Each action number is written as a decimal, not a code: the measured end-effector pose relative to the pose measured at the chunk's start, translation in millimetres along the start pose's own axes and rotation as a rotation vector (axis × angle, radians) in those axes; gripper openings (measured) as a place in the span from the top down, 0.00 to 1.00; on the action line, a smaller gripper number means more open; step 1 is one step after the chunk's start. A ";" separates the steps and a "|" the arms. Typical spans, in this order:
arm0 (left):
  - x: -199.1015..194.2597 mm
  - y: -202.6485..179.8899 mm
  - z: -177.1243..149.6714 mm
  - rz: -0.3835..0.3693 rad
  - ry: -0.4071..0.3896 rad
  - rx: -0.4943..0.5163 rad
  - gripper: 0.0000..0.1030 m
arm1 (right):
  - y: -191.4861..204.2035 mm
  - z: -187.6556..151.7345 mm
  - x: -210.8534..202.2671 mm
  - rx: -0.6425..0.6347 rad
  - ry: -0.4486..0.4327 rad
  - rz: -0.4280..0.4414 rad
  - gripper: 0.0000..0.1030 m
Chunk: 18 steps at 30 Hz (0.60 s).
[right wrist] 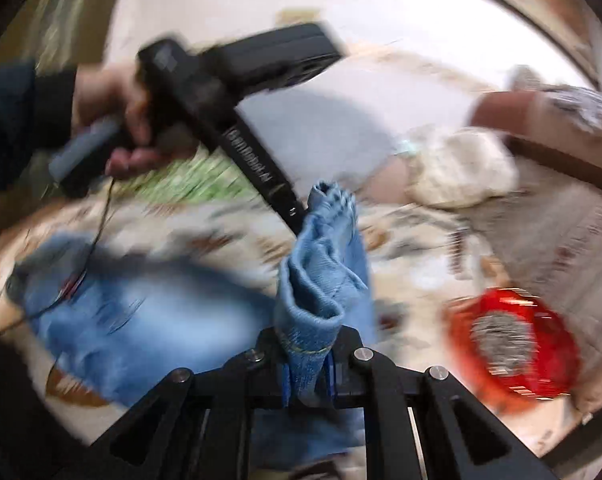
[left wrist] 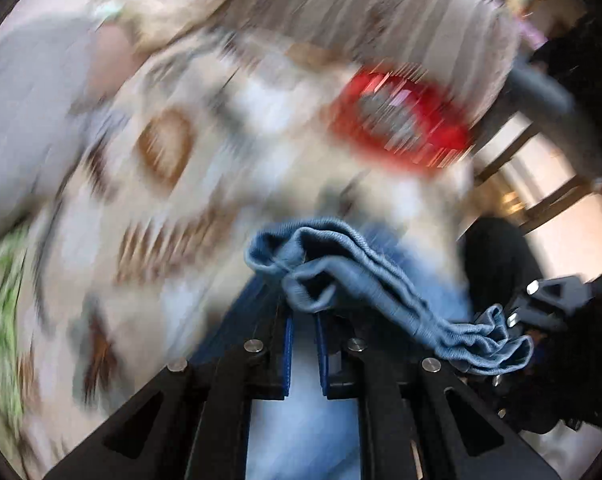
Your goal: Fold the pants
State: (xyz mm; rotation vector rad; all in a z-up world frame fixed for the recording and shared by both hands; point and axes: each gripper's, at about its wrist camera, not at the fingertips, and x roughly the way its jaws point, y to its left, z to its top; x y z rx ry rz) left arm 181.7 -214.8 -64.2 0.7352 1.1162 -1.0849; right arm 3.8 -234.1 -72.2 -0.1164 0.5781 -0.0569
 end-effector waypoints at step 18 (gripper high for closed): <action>-45.5 19.1 -83.7 0.101 -0.163 -0.388 0.12 | -18.4 -5.8 -19.4 0.070 0.085 0.137 0.10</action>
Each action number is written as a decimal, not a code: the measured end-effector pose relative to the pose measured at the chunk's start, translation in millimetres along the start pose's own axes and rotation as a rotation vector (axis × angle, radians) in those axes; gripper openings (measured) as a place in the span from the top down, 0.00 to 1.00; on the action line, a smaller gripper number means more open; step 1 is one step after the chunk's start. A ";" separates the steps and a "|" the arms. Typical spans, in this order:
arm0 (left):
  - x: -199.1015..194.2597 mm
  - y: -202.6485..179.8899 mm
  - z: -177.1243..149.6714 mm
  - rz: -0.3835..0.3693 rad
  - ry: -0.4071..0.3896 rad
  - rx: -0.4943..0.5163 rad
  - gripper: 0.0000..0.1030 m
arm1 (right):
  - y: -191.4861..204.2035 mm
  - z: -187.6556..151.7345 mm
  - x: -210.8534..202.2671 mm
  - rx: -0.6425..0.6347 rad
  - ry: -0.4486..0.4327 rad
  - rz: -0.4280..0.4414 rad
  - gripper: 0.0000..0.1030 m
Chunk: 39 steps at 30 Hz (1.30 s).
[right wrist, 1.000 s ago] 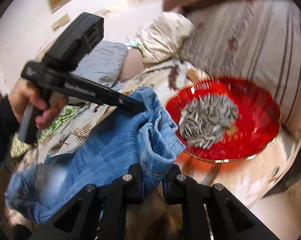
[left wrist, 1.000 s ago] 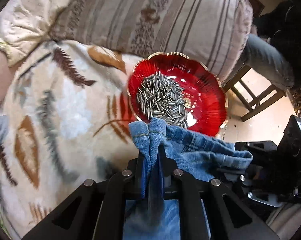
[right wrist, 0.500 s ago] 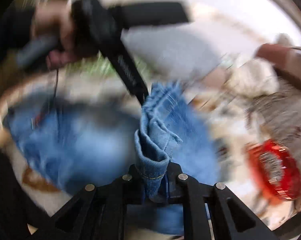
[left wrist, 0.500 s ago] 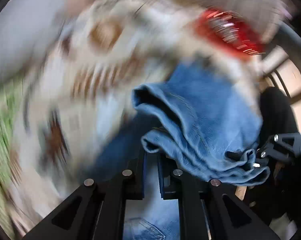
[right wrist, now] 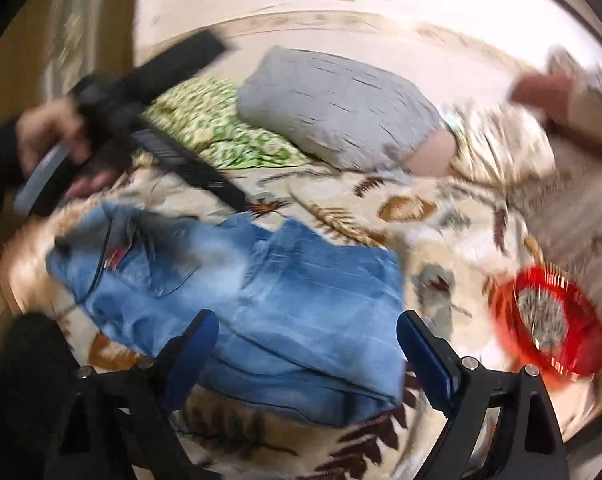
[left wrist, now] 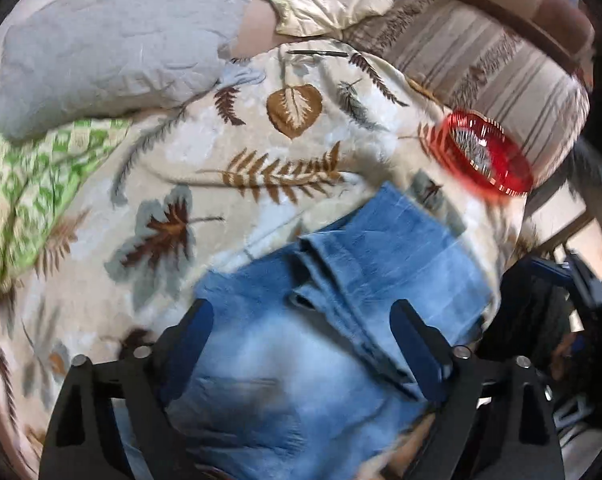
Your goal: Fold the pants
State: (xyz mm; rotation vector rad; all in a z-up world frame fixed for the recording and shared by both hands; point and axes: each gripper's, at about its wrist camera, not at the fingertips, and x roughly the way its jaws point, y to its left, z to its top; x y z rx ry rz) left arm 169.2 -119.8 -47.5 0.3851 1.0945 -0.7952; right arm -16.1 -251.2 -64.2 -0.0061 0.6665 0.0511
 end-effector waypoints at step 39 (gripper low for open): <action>90.1 -77.1 -70.4 -0.144 0.150 -0.144 0.72 | -102.2 -35.8 99.1 0.340 0.279 0.274 0.68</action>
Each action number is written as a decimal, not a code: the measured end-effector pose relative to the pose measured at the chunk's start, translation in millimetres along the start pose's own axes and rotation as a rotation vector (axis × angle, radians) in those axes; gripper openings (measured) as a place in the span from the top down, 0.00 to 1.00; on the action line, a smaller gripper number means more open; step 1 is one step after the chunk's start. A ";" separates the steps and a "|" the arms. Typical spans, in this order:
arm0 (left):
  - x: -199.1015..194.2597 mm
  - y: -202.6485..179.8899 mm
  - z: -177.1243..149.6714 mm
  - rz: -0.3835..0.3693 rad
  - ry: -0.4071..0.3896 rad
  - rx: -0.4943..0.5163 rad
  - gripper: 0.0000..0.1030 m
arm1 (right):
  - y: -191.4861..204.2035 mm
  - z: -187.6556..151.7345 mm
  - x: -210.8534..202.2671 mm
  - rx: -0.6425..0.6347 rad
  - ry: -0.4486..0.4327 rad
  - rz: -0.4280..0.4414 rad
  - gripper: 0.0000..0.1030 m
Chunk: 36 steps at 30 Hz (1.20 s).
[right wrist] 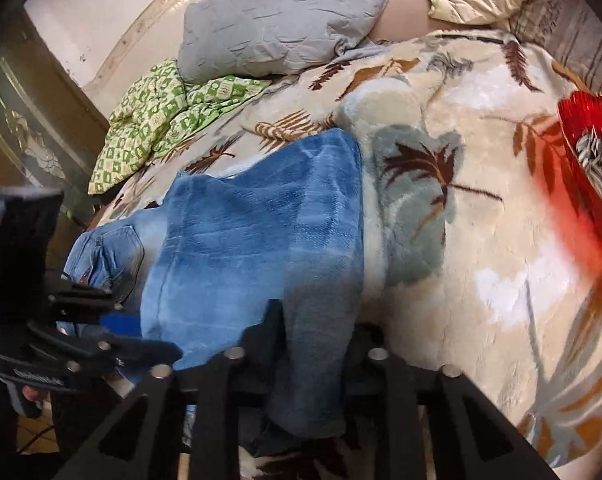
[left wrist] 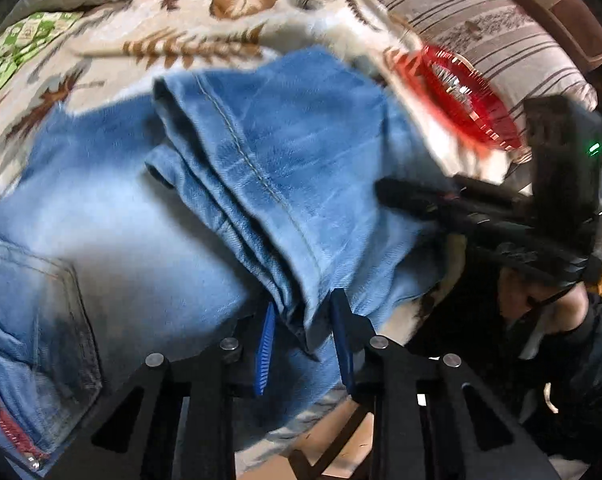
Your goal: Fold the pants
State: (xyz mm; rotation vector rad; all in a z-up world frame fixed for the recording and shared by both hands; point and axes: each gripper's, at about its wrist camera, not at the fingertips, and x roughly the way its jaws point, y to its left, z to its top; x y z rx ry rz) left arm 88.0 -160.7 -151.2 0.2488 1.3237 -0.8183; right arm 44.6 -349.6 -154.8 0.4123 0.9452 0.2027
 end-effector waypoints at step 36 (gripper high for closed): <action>-14.0 21.3 80.2 0.452 -0.115 0.087 0.15 | 28.4 -15.1 -12.0 -0.193 -0.013 -0.234 0.39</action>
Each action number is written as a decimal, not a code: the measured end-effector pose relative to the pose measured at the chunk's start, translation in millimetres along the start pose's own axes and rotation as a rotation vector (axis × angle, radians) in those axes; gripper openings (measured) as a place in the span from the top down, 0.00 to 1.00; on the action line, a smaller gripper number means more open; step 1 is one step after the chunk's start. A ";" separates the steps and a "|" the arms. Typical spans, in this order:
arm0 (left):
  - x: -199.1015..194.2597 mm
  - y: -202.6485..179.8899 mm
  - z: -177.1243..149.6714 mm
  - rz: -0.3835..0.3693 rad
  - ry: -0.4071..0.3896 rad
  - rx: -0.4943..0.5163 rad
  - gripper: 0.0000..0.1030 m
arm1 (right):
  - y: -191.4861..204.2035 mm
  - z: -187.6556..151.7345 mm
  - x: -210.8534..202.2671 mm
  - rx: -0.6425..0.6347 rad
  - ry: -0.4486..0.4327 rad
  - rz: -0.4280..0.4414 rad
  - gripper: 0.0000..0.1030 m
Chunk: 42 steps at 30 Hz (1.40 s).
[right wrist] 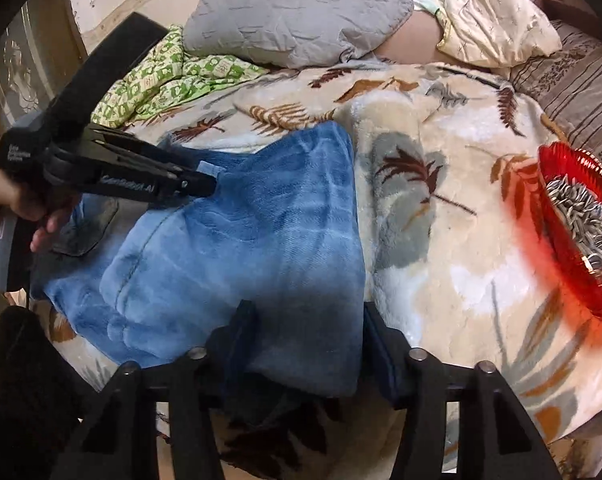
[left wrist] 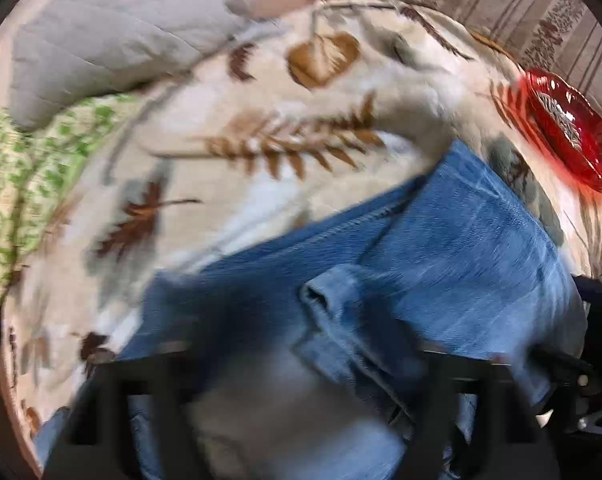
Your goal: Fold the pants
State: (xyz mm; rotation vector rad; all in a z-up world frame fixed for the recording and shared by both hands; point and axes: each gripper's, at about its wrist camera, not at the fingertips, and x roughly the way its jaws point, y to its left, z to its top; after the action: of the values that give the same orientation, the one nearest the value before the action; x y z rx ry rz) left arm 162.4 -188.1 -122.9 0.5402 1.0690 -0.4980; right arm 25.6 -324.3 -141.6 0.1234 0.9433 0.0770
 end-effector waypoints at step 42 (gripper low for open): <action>-89.9 13.1 -119.0 -0.307 -0.169 -0.205 0.02 | 16.5 1.6 -61.6 0.038 -0.078 -0.021 0.15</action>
State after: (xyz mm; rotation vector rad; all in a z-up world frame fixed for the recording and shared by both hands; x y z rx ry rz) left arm 54.3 -92.1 -83.7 0.1493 1.0305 -0.6813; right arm -9.4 -315.4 -88.9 0.1502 0.8682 0.0348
